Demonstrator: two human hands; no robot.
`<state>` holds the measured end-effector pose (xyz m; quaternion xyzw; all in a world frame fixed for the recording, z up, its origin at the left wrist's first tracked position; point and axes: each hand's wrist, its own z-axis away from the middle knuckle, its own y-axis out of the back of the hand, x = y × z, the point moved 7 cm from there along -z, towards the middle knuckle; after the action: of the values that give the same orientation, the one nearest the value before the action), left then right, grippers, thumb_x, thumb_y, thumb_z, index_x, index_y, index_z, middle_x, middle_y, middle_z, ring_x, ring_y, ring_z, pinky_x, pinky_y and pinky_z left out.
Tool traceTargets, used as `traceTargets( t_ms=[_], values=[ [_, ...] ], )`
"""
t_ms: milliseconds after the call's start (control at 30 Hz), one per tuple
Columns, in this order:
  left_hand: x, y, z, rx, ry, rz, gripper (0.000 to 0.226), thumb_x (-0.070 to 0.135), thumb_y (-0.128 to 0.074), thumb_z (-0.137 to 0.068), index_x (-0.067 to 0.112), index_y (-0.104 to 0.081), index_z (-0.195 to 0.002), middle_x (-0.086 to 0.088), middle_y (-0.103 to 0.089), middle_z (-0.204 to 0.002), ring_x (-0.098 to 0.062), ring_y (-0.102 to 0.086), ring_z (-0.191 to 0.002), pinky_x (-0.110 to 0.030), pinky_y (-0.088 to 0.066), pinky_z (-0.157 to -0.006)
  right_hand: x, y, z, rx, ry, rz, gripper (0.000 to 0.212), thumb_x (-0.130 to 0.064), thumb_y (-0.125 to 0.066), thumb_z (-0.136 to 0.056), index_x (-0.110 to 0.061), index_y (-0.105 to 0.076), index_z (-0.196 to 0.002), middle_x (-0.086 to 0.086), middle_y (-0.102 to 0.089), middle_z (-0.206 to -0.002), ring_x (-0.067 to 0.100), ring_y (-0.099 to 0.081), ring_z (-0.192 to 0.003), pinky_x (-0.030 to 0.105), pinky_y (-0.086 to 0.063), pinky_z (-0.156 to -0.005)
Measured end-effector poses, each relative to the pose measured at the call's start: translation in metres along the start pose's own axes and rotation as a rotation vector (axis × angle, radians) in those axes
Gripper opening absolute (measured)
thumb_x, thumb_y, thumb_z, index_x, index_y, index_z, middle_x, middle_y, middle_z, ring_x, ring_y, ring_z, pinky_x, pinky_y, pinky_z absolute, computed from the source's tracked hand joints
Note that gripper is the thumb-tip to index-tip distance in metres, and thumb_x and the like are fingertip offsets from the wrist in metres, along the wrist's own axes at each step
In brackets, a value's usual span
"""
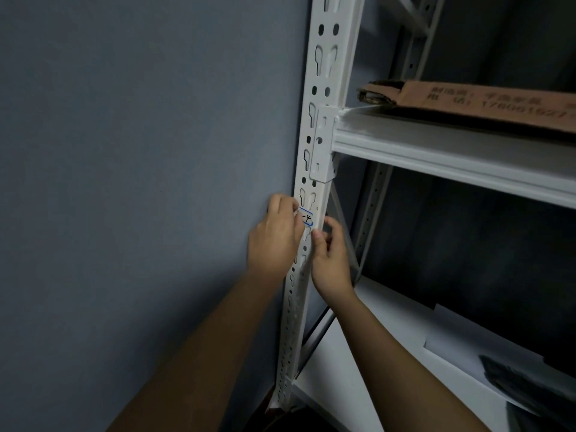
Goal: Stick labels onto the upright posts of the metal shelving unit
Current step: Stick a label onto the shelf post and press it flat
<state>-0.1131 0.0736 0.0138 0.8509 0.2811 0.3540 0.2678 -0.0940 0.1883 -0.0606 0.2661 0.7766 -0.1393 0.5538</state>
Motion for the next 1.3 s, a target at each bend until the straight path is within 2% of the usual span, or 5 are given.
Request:
traceTargets(
  t_ms=[300, 433, 600, 733, 1300],
  values=[
    [0.000, -0.001, -0.003, -0.007, 0.024, -0.079, 0.024, 0.027, -0.038, -0.101, 0.010, -0.052, -0.110, -0.005, -0.046, -0.118, -0.025, -0.058, -0.081, -0.030, -0.031, -0.062, 0.000, 0.001, 0.001, 0.002, 0.016, -0.012, 0.026, -0.026, -0.043, -0.101, -0.026, -0.044, -0.128, 0.000, -0.066, -0.105, 0.013, -0.066, -0.095, 0.037, -0.054, -0.086],
    [0.002, -0.003, -0.005, -0.028, 0.062, -0.050, 0.021, 0.025, -0.040, -0.099, 0.009, -0.050, -0.109, -0.004, -0.045, -0.118, -0.014, -0.042, -0.073, -0.026, -0.030, -0.063, -0.004, 0.003, 0.001, -0.008, 0.032, -0.010, 0.027, -0.025, -0.043, -0.102, -0.023, -0.044, -0.129, -0.006, -0.064, -0.101, 0.010, -0.064, -0.090, 0.030, -0.052, -0.082],
    [0.003, -0.002, -0.003, -0.036, 0.083, -0.036, 0.023, 0.026, -0.041, -0.099, 0.008, -0.050, -0.111, -0.004, -0.045, -0.118, -0.010, -0.039, -0.074, -0.023, -0.030, -0.062, -0.003, 0.002, 0.000, 0.004, 0.024, 0.005, 0.027, -0.024, -0.044, -0.101, -0.023, -0.044, -0.129, -0.002, -0.064, -0.102, 0.012, -0.064, -0.091, 0.036, -0.053, -0.085],
    [0.004, -0.001, -0.002, -0.060, 0.071, -0.069, 0.024, 0.026, -0.038, -0.100, 0.008, -0.048, -0.114, -0.005, -0.044, -0.120, -0.021, -0.056, -0.084, -0.023, -0.030, -0.063, -0.001, 0.001, 0.000, 0.008, 0.008, -0.002, 0.025, -0.025, -0.044, -0.101, -0.027, -0.044, -0.126, 0.000, -0.065, -0.105, 0.017, -0.065, -0.095, 0.046, -0.053, -0.089],
    [-0.009, -0.002, 0.010, -0.053, 0.075, 0.046, 0.024, 0.026, -0.040, -0.100, 0.009, -0.055, -0.109, -0.008, -0.052, -0.114, -0.029, -0.059, -0.088, -0.038, -0.043, -0.073, -0.004, 0.000, 0.000, -0.003, -0.011, -0.032, 0.023, -0.024, -0.044, -0.101, -0.026, -0.045, -0.123, 0.002, -0.068, -0.104, 0.016, -0.068, -0.095, 0.047, -0.054, -0.089]
  ],
)
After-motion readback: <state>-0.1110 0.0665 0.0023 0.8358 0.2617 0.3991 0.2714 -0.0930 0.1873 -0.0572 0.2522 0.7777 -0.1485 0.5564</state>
